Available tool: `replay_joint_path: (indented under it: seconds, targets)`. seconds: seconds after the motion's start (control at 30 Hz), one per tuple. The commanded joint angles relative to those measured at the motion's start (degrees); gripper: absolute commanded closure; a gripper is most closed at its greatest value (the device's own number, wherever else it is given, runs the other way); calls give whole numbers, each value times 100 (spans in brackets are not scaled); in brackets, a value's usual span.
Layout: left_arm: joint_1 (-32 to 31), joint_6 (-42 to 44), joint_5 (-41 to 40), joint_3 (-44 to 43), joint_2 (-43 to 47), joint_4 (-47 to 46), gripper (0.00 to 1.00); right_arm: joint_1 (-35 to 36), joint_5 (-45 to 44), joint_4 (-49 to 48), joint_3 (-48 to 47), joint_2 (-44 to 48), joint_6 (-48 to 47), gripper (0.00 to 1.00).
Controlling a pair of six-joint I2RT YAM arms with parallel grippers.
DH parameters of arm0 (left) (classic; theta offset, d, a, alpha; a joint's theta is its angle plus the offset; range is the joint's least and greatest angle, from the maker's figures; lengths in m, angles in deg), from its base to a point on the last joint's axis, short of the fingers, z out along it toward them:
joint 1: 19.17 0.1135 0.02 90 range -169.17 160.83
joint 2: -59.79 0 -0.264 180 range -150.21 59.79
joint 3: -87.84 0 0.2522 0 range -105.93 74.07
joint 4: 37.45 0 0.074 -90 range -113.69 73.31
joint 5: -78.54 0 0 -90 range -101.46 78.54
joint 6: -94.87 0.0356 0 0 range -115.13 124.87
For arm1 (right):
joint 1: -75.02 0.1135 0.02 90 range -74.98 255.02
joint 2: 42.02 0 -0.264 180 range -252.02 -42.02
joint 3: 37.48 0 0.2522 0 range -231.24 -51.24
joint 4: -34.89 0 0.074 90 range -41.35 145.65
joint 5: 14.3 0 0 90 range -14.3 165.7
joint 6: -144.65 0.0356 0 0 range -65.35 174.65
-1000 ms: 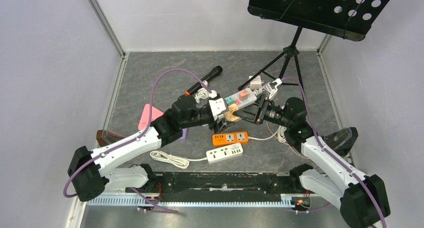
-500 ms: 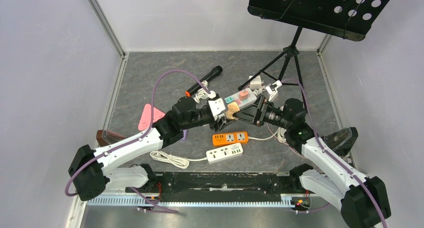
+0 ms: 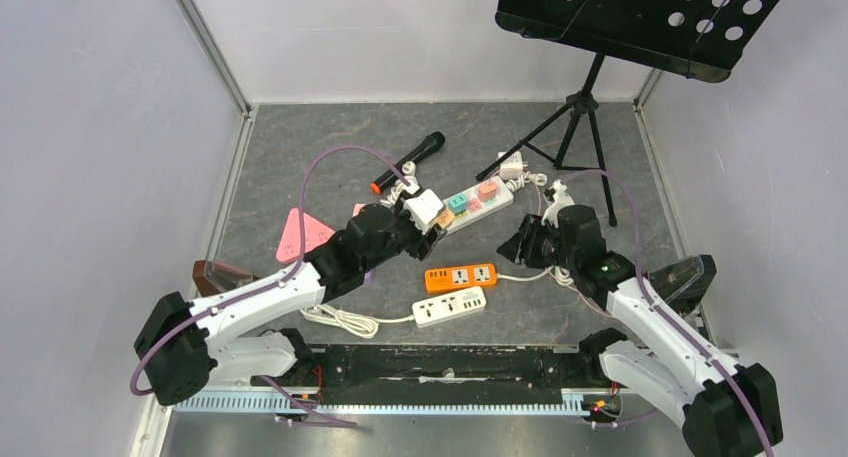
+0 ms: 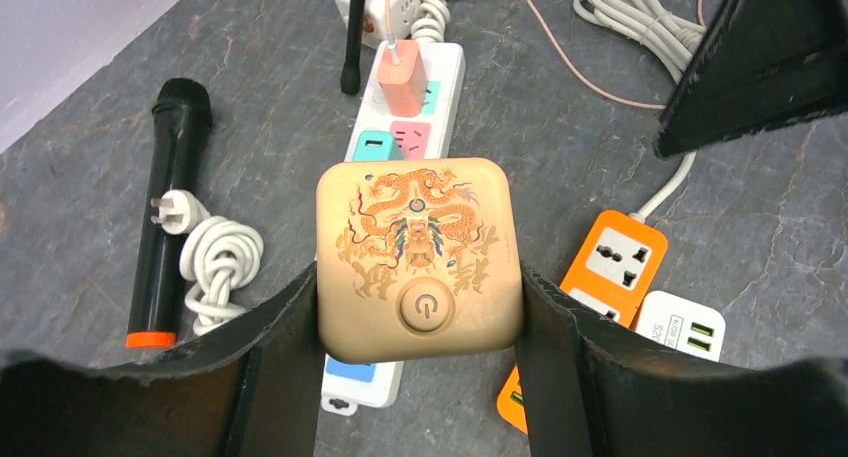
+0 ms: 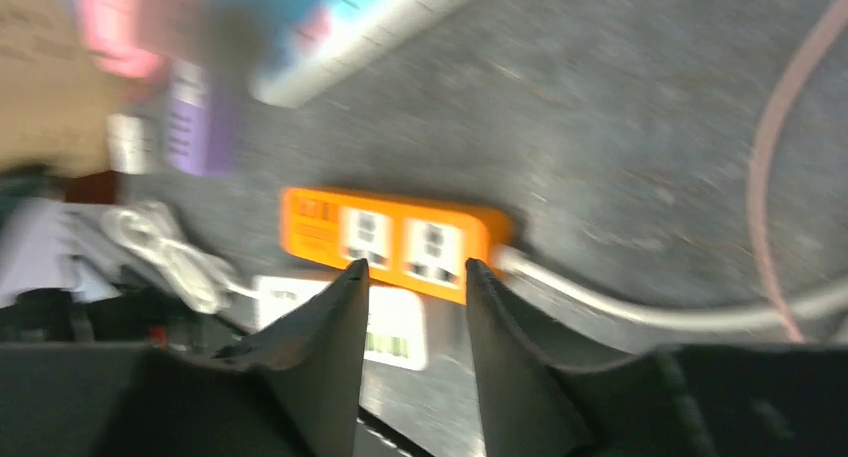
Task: Insert the plug
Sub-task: Move the socket to the center of the board.
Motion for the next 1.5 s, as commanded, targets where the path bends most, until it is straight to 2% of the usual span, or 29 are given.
replay_joint_path:
  seconds: [0.0, 0.1, 0.6, 0.77, 0.97, 1.23, 1.47]
  targets:
    - [5, -357, -261, -53, 418, -16, 98, -21, -899, 1378, 12, -193, -1192, 64]
    - [5, -408, -217, -60, 603, 202, 98, 4, -857, 1523, 193, -185, -1350, 69]
    - [5, -464, 28, -193, 794, 455, 98, 272, -596, 1151, 693, -959, -1374, 75]
    - [5, -417, 161, -201, 716, 462, 98, 277, -1107, 614, 621, -1407, -1284, 76]
    - [5, -88, 628, -187, 626, 597, 98, 277, -1310, -599, 273, -2272, -1244, 77]
    - [5, 38, 1190, -138, 493, 611, 98, 267, -1516, -1738, -381, -3400, -1441, 74]
    - [5, 181, 1639, -230, 299, 689, 98, 258, -1985, -1582, -928, -3527, -1917, 63]
